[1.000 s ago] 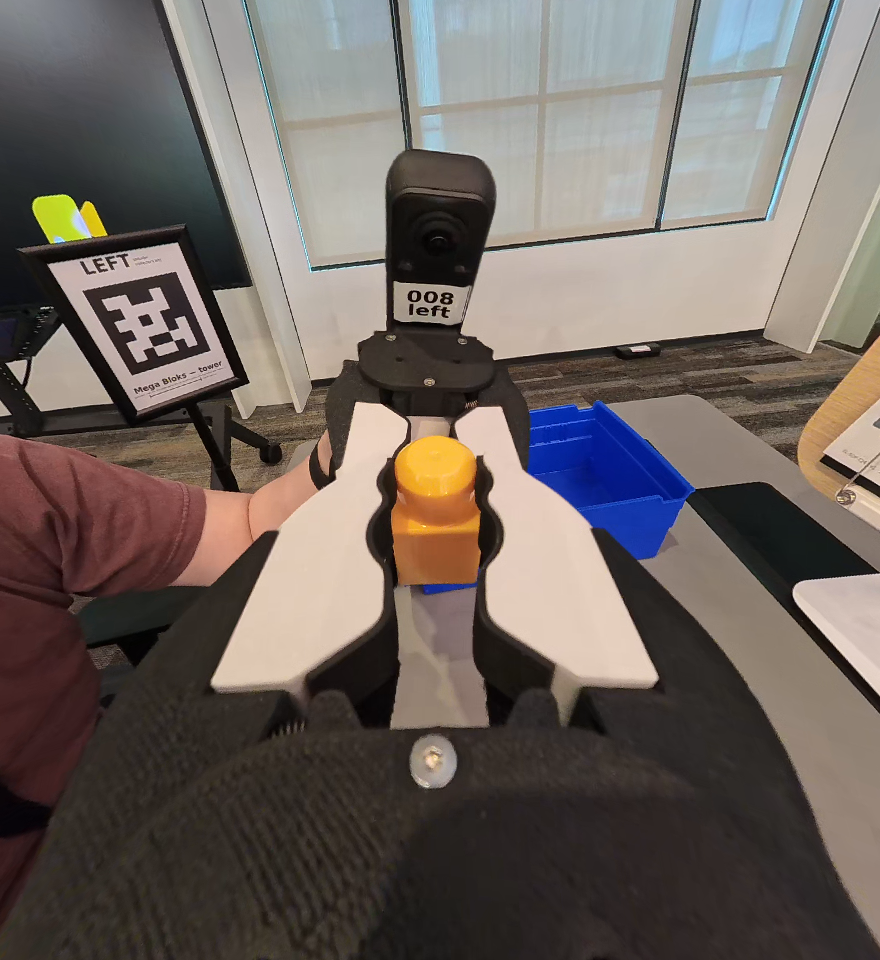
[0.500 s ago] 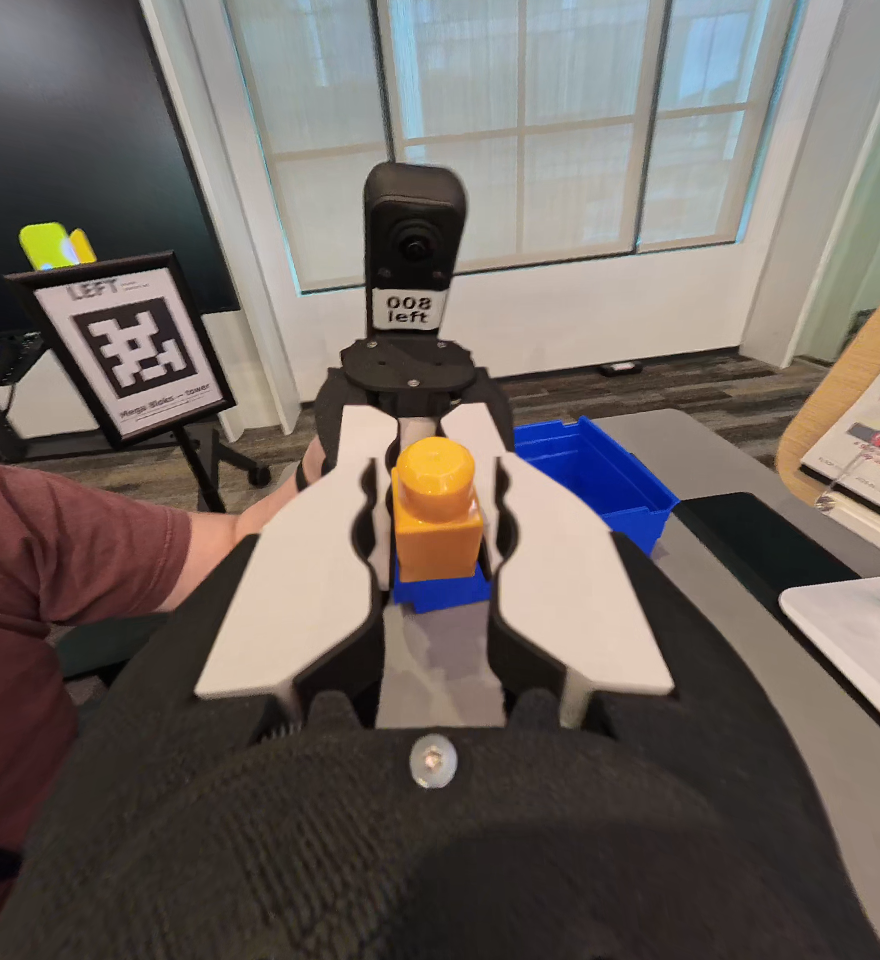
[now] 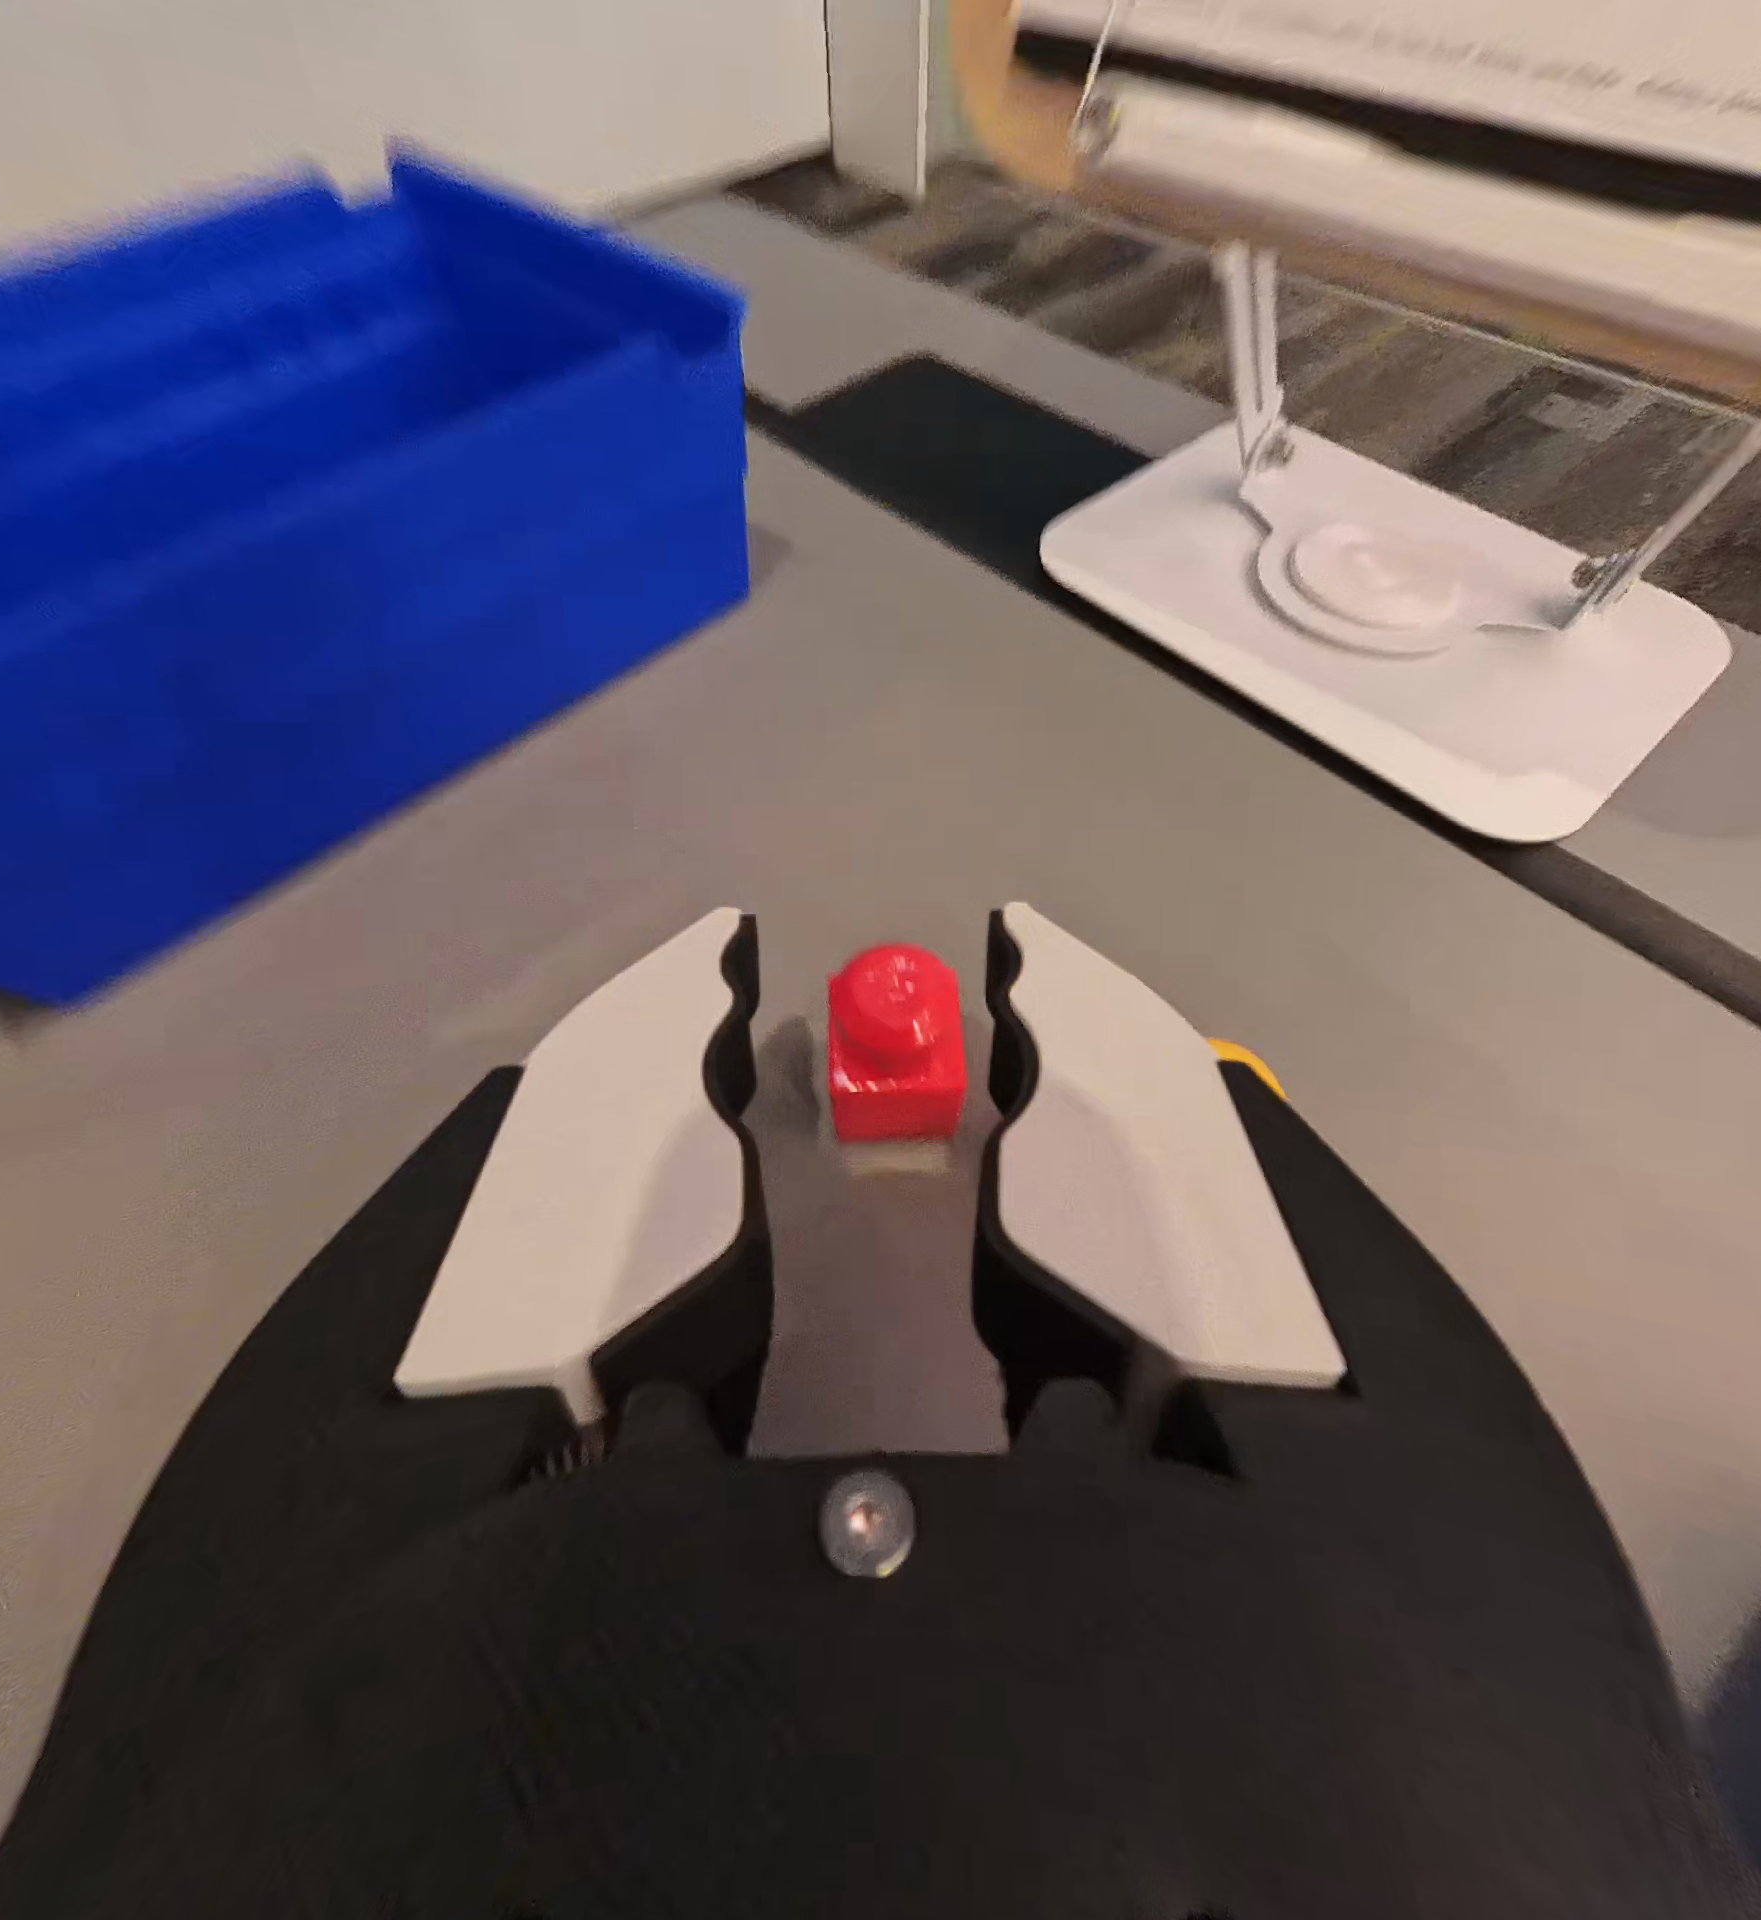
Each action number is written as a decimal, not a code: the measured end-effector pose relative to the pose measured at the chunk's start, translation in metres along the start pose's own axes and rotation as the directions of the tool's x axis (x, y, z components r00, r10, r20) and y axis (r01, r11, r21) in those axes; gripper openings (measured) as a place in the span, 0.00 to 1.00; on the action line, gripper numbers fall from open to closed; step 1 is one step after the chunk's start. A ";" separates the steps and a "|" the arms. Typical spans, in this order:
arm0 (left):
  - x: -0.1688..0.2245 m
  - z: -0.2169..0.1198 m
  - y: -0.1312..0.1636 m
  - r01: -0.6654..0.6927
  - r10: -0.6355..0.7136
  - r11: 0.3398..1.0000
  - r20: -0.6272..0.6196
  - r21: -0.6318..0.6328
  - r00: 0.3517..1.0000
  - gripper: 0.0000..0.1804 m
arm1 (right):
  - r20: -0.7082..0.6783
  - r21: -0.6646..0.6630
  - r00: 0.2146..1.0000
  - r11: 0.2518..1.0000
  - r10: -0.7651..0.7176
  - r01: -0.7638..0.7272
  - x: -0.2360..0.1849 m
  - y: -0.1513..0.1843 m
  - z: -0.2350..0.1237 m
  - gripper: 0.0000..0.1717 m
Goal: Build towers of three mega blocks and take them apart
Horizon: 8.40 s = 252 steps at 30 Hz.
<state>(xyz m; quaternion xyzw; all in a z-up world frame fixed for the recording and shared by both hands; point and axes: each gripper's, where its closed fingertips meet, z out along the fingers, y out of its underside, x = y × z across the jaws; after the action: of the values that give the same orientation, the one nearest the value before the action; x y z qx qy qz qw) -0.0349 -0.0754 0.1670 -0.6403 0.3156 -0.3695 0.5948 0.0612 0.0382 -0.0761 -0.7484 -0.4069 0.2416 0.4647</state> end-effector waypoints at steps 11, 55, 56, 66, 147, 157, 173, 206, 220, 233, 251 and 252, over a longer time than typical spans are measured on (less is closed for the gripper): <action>0.017 0.011 0.007 -0.001 -0.002 0.999 -0.076 -0.050 0.997 0.20 | -0.028 -0.184 1.000 0.983 0.008 -0.013 -0.003 0.052 0.026 0.30; 0.091 0.110 0.134 -0.011 -0.255 0.839 -0.410 -0.544 0.876 0.20 | 0.673 0.070 0.738 0.998 -0.049 0.002 -0.083 -0.094 -0.166 0.21; 0.088 0.111 0.135 -0.021 -0.235 0.838 -0.395 -0.545 0.888 0.20 | 0.668 0.060 0.744 0.998 -0.036 -0.005 -0.082 -0.094 -0.164 0.21; 0.080 0.107 0.139 -0.014 -0.215 0.807 -0.317 -0.590 0.924 0.20 | 0.681 0.023 0.732 0.998 0.022 -0.052 -0.082 -0.091 -0.156 0.21; 0.063 0.098 0.170 -0.060 -0.187 0.713 -0.271 -0.699 0.944 0.20 | 0.614 0.140 0.788 0.977 0.042 -0.161 -0.060 -0.117 -0.158 0.21; 0.082 0.094 0.169 -0.122 -0.189 0.705 -0.351 -0.699 0.917 0.20 | 0.645 0.039 0.764 0.998 0.006 -0.041 -0.067 -0.098 -0.171 0.22; 0.081 0.081 0.168 -0.053 -0.296 0.671 -0.332 -0.740 0.896 0.19 | 0.678 -0.016 0.733 0.999 0.045 -0.047 -0.082 -0.088 -0.151 0.21; 0.074 0.097 0.111 0.078 -0.276 0.872 -0.354 -0.484 0.894 0.20 | 0.639 0.280 0.769 0.937 -0.020 -0.208 -0.074 -0.135 -0.159 0.34; 0.076 0.081 0.079 -0.049 -0.081 0.929 -0.329 -0.368 0.941 0.41 | 0.497 0.345 0.857 0.937 -0.136 -0.052 -0.069 -0.143 -0.194 0.20; 0.047 0.055 0.035 -0.057 0.043 0.978 -0.071 -0.203 0.997 0.47 | -0.397 0.147 0.876 0.961 0.273 -0.233 0.081 0.070 -0.270 0.20; -0.032 0.060 0.043 -0.053 0.126 0.986 0.490 -0.160 0.863 0.45 | -0.447 -0.068 0.826 0.908 0.343 -0.414 0.092 0.141 -0.215 0.21; -0.033 0.059 0.043 -0.052 0.126 0.986 0.494 -0.161 0.861 0.45 | -0.443 -0.075 0.829 0.907 0.342 -0.414 0.092 0.140 -0.213 0.21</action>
<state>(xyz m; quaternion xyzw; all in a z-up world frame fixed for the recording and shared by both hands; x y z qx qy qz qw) -0.0007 -0.0202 0.1199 -0.7396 0.2050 -0.1389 0.6258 0.3231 -0.0245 -0.1037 -0.8846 -0.1597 0.1273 0.4193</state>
